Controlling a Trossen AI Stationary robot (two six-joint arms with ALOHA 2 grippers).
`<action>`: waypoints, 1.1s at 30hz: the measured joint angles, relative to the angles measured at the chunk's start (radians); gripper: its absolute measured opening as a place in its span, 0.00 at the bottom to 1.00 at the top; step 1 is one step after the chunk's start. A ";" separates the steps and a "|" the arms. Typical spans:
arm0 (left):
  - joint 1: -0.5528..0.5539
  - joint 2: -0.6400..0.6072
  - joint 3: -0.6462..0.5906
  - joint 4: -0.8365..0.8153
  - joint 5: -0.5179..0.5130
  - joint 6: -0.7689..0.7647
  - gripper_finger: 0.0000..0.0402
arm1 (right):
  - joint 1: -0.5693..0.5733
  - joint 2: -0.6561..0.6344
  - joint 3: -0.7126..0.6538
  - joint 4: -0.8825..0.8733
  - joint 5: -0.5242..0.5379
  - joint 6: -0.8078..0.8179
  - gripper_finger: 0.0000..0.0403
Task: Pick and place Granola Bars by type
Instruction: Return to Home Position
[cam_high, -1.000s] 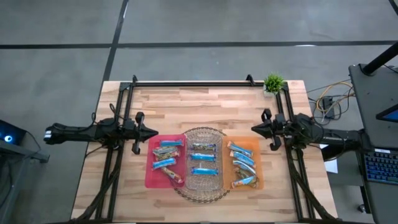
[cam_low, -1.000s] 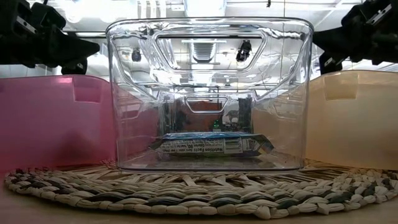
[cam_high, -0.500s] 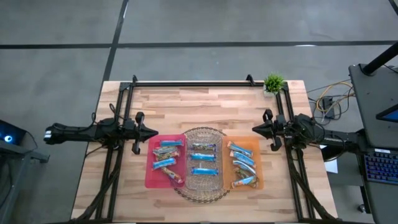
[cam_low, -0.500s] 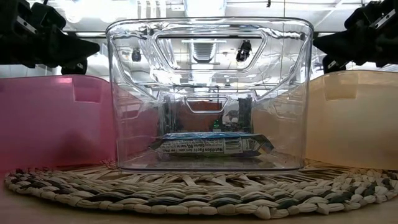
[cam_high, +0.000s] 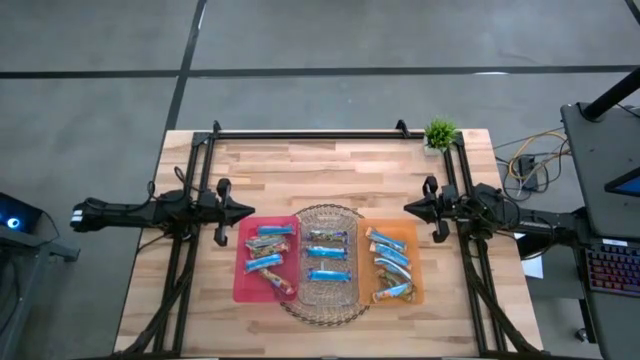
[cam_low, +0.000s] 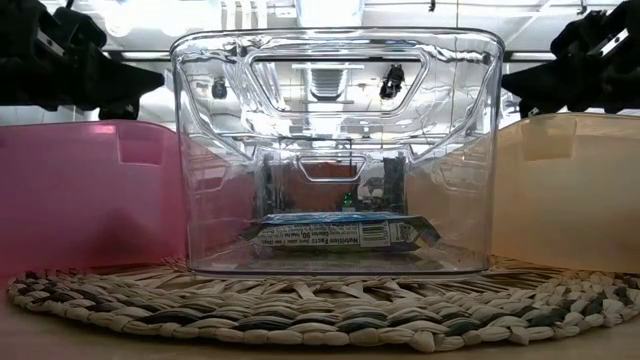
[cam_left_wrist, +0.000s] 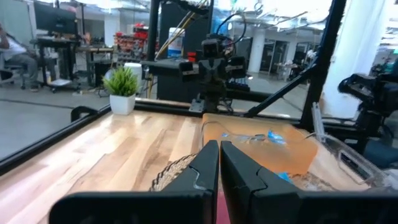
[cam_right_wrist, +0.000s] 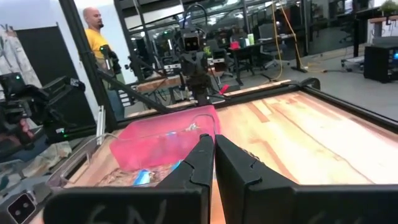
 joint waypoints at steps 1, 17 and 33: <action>0.000 0.000 -0.003 0.011 0.003 0.002 0.00 | 0.000 0.000 0.000 -0.001 0.001 0.000 0.02; 0.000 0.001 -0.005 -0.002 0.000 0.024 0.00 | 0.000 0.005 0.000 -0.001 -0.002 -0.001 0.02; 0.000 0.001 -0.004 -0.011 0.000 0.020 0.00 | 0.000 0.005 0.000 -0.001 -0.005 -0.004 0.02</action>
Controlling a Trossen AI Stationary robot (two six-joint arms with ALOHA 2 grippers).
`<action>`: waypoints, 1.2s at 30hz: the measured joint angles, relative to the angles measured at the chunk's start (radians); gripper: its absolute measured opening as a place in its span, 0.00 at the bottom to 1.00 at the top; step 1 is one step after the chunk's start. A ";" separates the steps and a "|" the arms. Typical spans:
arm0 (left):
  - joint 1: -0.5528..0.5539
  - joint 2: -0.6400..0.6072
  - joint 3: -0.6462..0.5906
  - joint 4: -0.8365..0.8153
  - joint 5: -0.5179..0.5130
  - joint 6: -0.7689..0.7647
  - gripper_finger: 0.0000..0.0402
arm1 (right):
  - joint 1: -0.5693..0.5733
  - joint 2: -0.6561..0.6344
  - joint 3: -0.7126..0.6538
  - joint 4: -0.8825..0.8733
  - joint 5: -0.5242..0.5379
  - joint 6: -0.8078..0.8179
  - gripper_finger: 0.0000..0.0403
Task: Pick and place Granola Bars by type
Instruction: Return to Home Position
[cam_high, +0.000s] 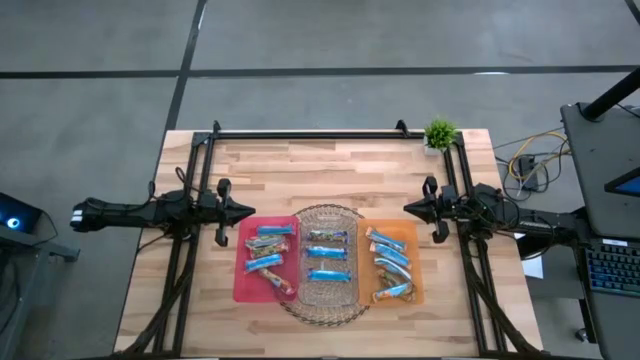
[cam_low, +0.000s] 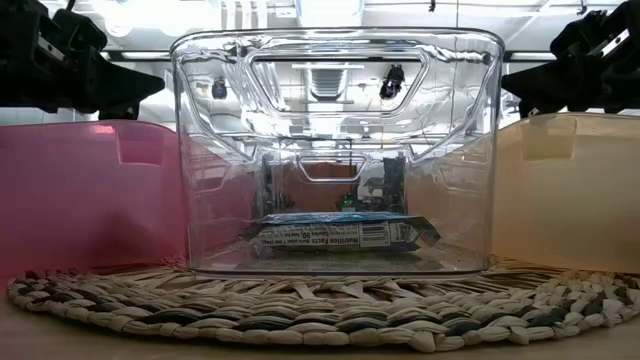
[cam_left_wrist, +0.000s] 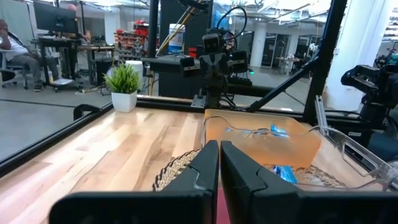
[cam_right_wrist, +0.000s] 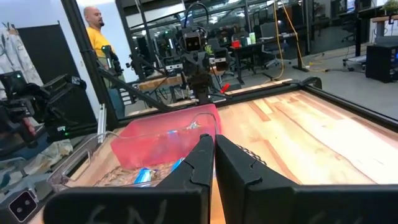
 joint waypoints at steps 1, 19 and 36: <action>0.000 0.000 0.000 -0.001 0.000 0.000 0.00 | 0.000 0.000 0.000 0.000 0.000 0.000 0.02; 0.000 0.000 0.001 -0.103 0.003 -0.022 0.00 | 0.000 0.000 0.000 0.000 0.000 0.002 0.02; 0.000 0.008 0.002 -0.126 0.003 -0.127 0.00 | 0.000 0.000 0.000 0.000 0.000 0.003 0.02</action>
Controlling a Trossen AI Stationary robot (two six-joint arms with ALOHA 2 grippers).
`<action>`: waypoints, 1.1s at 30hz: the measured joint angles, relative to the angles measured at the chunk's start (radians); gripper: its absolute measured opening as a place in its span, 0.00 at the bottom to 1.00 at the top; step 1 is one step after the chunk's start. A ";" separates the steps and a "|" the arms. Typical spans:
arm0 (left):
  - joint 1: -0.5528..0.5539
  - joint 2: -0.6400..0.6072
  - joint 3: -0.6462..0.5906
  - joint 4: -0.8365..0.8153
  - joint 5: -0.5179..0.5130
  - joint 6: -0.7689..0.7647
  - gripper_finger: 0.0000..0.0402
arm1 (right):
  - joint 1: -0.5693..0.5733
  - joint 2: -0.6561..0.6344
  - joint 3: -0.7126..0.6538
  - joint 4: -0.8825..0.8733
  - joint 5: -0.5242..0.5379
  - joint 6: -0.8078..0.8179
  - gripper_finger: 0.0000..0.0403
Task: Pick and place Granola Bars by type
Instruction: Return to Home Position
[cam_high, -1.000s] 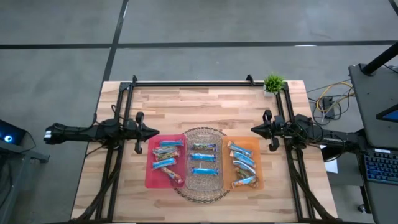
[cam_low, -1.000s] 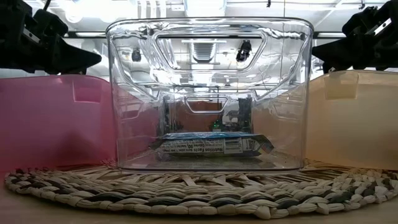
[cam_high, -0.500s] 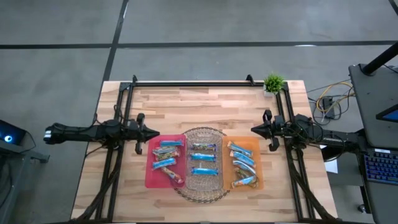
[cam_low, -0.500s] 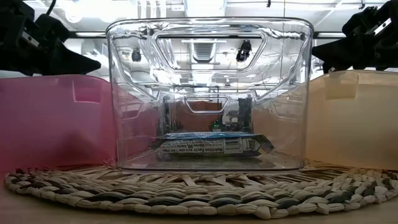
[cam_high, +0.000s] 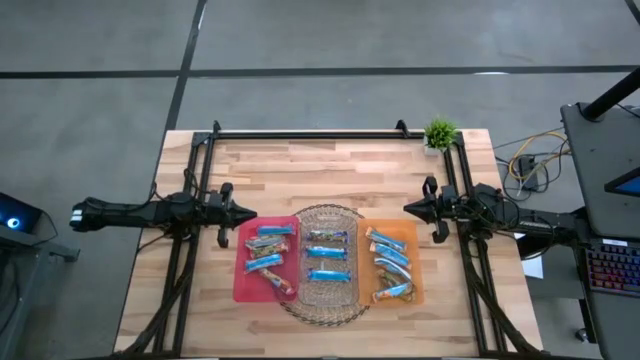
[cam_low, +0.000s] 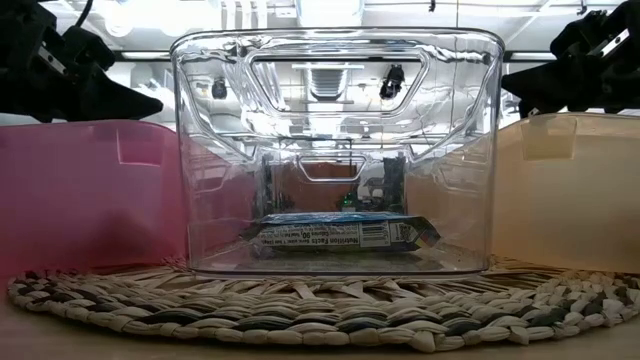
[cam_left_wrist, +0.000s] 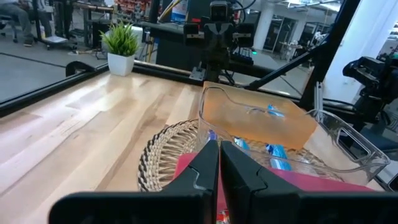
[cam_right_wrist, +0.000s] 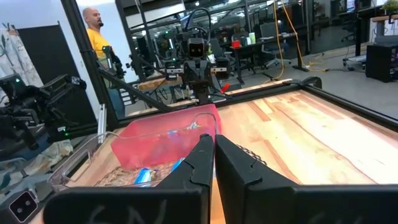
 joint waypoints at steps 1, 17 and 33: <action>0.000 0.000 0.000 0.000 0.000 0.000 0.00 | 0.000 0.000 0.000 0.000 0.000 0.000 0.02; 0.000 0.000 0.000 -0.003 -0.001 0.001 0.00 | 0.000 0.000 0.000 0.000 0.000 0.000 0.02; 0.000 0.000 -0.003 0.028 -0.006 0.001 0.00 | 0.000 0.000 0.000 0.000 0.000 0.000 0.02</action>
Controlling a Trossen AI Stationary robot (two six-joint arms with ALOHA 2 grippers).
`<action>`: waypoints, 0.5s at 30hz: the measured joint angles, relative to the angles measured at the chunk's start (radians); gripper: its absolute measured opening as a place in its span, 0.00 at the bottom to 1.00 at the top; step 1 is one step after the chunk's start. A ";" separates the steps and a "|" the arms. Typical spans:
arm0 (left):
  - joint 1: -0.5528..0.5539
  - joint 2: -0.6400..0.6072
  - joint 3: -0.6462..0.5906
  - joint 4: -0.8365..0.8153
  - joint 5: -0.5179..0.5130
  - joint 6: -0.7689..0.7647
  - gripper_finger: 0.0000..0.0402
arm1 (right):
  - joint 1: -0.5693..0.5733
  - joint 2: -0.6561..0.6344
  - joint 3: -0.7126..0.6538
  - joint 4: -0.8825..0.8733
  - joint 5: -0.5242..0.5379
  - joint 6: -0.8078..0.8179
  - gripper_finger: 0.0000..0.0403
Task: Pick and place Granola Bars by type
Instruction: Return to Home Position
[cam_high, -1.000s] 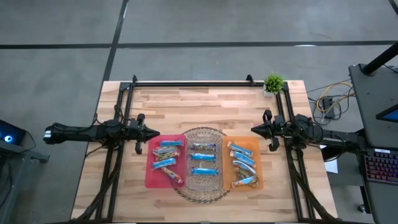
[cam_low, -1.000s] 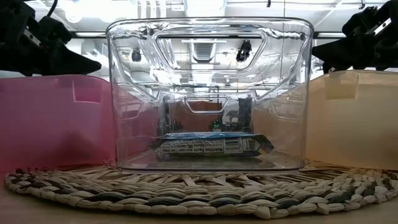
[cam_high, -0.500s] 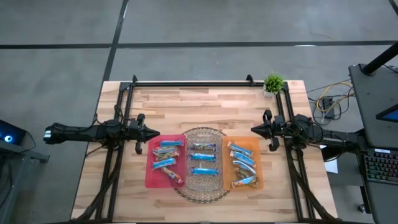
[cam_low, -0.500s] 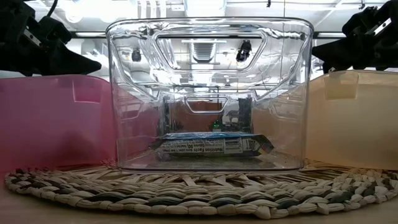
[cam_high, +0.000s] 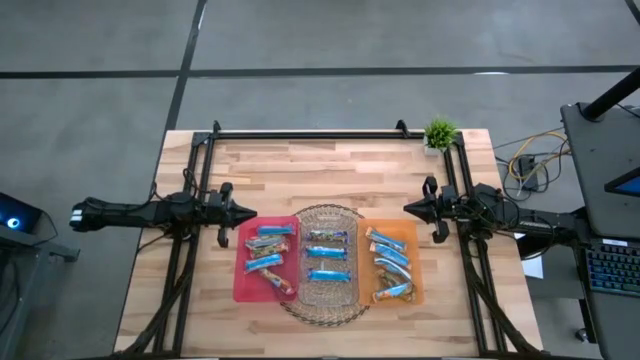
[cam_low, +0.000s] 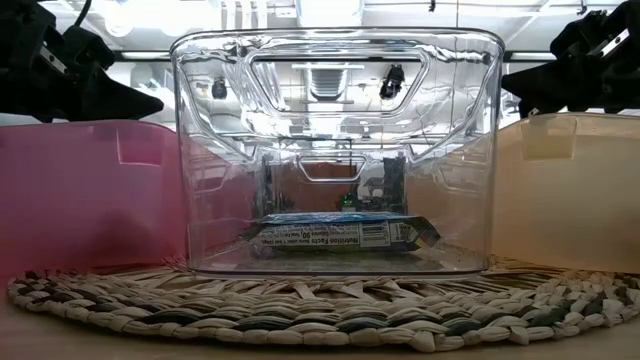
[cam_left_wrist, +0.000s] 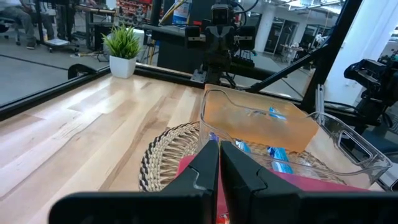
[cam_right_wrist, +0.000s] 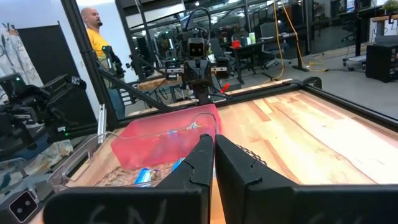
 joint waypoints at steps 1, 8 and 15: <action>0.000 0.000 0.000 0.000 0.000 0.000 0.00 | 0.000 0.000 0.000 0.000 0.000 0.000 0.02; 0.000 0.000 0.000 0.002 0.000 0.000 0.00 | 0.000 0.000 0.000 0.000 0.000 0.000 0.02; 0.000 0.000 0.000 0.007 0.002 0.000 0.00 | 0.000 0.000 0.000 0.000 0.000 0.000 0.02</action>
